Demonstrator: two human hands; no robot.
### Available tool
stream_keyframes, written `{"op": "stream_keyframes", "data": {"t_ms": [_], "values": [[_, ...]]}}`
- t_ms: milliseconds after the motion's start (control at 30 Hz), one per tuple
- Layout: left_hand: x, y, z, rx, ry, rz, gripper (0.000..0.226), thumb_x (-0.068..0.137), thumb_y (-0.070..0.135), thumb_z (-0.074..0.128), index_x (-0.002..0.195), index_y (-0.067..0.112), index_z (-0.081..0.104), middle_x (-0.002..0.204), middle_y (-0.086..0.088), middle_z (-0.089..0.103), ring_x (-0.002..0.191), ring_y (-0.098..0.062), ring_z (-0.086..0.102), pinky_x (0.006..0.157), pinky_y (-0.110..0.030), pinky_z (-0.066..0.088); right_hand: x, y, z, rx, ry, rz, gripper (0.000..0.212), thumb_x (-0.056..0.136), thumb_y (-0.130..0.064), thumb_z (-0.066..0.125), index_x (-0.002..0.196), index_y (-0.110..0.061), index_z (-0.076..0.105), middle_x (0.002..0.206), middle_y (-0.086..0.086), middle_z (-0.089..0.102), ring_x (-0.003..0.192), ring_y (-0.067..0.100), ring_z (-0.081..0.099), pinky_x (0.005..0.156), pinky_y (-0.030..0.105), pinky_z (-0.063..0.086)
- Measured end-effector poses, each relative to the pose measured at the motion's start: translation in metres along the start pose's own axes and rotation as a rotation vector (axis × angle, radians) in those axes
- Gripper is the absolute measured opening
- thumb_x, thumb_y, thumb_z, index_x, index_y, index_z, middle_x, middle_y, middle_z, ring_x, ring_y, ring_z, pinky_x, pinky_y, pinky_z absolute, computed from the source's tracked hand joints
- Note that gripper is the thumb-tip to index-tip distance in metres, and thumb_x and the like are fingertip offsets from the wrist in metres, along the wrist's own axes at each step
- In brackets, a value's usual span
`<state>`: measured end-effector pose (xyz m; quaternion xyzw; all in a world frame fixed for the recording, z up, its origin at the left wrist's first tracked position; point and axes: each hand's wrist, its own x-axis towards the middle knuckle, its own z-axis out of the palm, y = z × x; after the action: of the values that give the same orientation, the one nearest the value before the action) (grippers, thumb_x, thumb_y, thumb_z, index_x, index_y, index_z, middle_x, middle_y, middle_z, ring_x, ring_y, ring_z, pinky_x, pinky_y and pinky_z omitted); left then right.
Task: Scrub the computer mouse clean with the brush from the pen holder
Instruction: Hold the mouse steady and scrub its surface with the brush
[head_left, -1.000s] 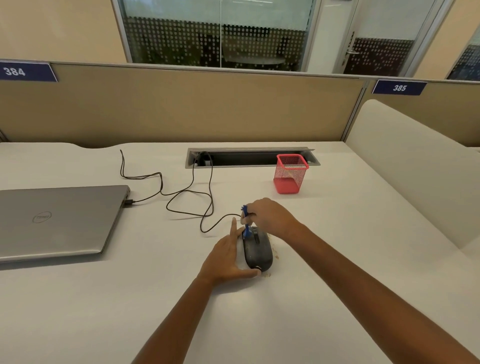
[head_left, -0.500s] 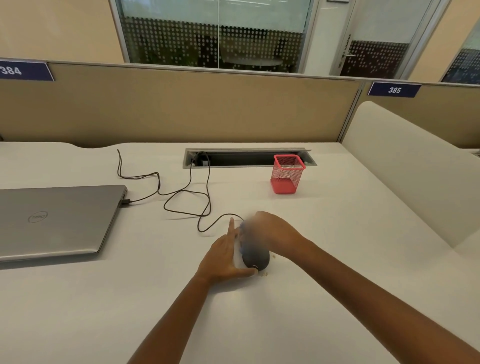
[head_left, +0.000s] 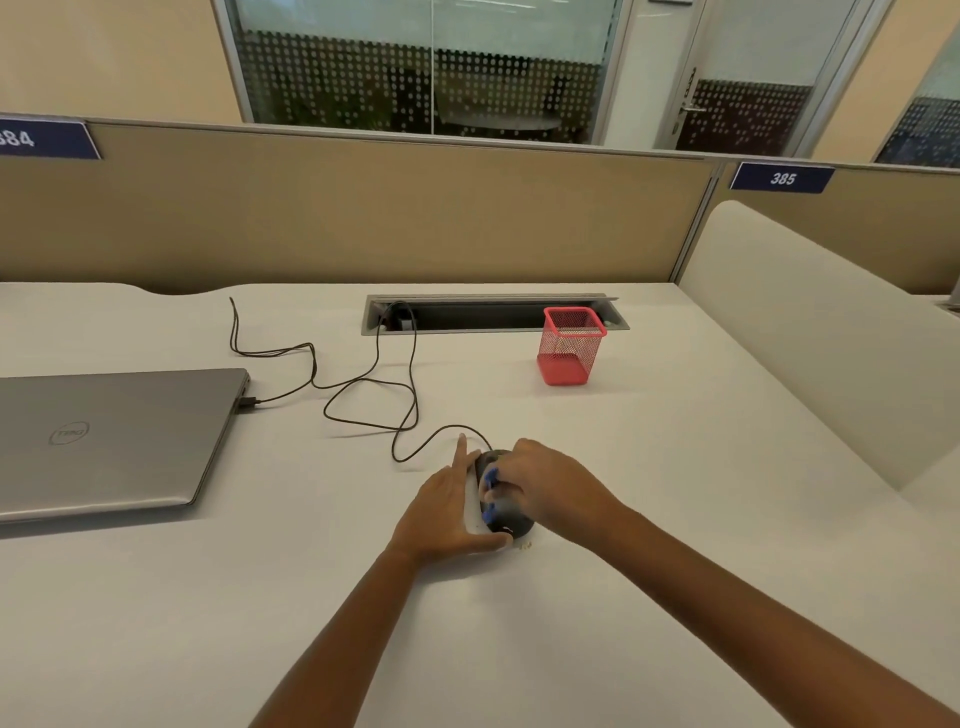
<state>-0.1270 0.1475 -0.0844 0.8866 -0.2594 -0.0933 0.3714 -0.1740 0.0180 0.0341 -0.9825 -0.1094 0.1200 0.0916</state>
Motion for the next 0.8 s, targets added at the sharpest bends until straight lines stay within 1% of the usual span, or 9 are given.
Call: {"op": "stream_keyframes", "data": {"t_ms": [67,133,200,300,433,500,600,667,800], "values": [[0.0,0.0,0.0,0.001,0.002,-0.001,0.128,0.05,0.073,0.059,0.143,0.023,-0.013,0.146,0.004,0.036,0.128,-0.014,0.037,0.097,-0.018,0.024,0.0,0.001,-0.003,0.005,0.01,-0.017,0.027,0.091,-0.025,0.049,0.111,-0.013,0.063,0.111,0.017,0.058,0.104,0.029,0.054,0.083,0.036,0.045],[0.0,-0.001,0.0,0.008,0.002,-0.007,0.128,0.05,0.074,0.059,0.144,0.023,-0.012,0.145,0.001,0.037,0.127,-0.016,0.039,0.096,-0.018,0.026,0.013,0.004,-0.008,-0.045,0.003,0.025,0.03,0.091,-0.023,0.052,0.118,-0.013,0.058,0.119,0.015,0.057,0.109,0.028,0.052,0.091,0.034,0.044],[0.001,-0.001,-0.001,0.016,0.003,-0.014,0.128,0.05,0.073,0.06,0.144,0.023,-0.01,0.145,-0.001,0.038,0.125,-0.016,0.04,0.095,-0.019,0.029,0.028,0.007,-0.012,-0.044,0.063,0.047,0.034,0.09,-0.019,0.054,0.124,-0.015,0.054,0.125,0.011,0.058,0.114,0.026,0.05,0.097,0.033,0.043],[0.0,0.001,-0.001,0.013,0.003,-0.014,0.127,0.049,0.073,0.059,0.144,0.024,-0.01,0.142,0.001,0.039,0.123,-0.015,0.041,0.094,-0.019,0.03,0.037,0.013,-0.006,-0.039,0.154,0.046,0.032,0.094,-0.016,0.047,0.124,-0.016,0.054,0.124,0.011,0.059,0.113,0.026,0.05,0.095,0.032,0.044],[-0.002,0.001,-0.001,0.003,0.015,0.003,0.125,0.051,0.07,0.059,0.144,0.025,-0.011,0.142,0.003,0.039,0.123,-0.014,0.04,0.095,-0.019,0.029,0.017,0.011,0.012,-0.041,0.138,0.036,0.029,0.095,-0.019,0.042,0.119,-0.014,0.059,0.12,0.01,0.061,0.111,0.024,0.048,0.089,0.032,0.043],[-0.002,0.002,-0.001,-0.007,0.018,0.005,0.124,0.05,0.069,0.059,0.144,0.025,-0.011,0.142,0.005,0.038,0.124,-0.013,0.038,0.095,-0.019,0.027,0.001,0.012,0.014,0.019,0.154,0.012,0.028,0.094,-0.022,0.044,0.117,-0.016,0.059,0.12,0.007,0.061,0.112,0.021,0.046,0.088,0.03,0.041],[-0.002,0.001,-0.001,-0.006,0.028,0.003,0.125,0.049,0.07,0.059,0.144,0.024,-0.009,0.141,0.005,0.04,0.123,-0.013,0.039,0.094,-0.018,0.027,-0.016,0.014,0.009,0.109,0.148,-0.006,0.025,0.093,-0.02,0.045,0.111,-0.013,0.062,0.113,0.012,0.063,0.108,0.024,0.048,0.088,0.033,0.04],[-0.001,0.001,-0.001,0.001,0.026,0.001,0.125,0.049,0.07,0.059,0.144,0.024,-0.008,0.141,0.004,0.039,0.124,-0.013,0.039,0.094,-0.018,0.027,-0.015,0.014,0.003,0.15,0.197,-0.009,0.025,0.094,-0.017,0.044,0.106,-0.009,0.063,0.108,0.013,0.065,0.106,0.025,0.049,0.086,0.032,0.038],[-0.001,0.002,-0.003,0.004,0.018,0.0,0.125,0.05,0.07,0.06,0.144,0.023,-0.007,0.142,0.004,0.039,0.122,-0.013,0.04,0.093,-0.018,0.027,0.006,0.018,-0.001,0.204,0.317,0.029,0.028,0.095,-0.016,0.042,0.113,-0.011,0.063,0.112,0.011,0.066,0.109,0.024,0.048,0.089,0.03,0.039]]}}
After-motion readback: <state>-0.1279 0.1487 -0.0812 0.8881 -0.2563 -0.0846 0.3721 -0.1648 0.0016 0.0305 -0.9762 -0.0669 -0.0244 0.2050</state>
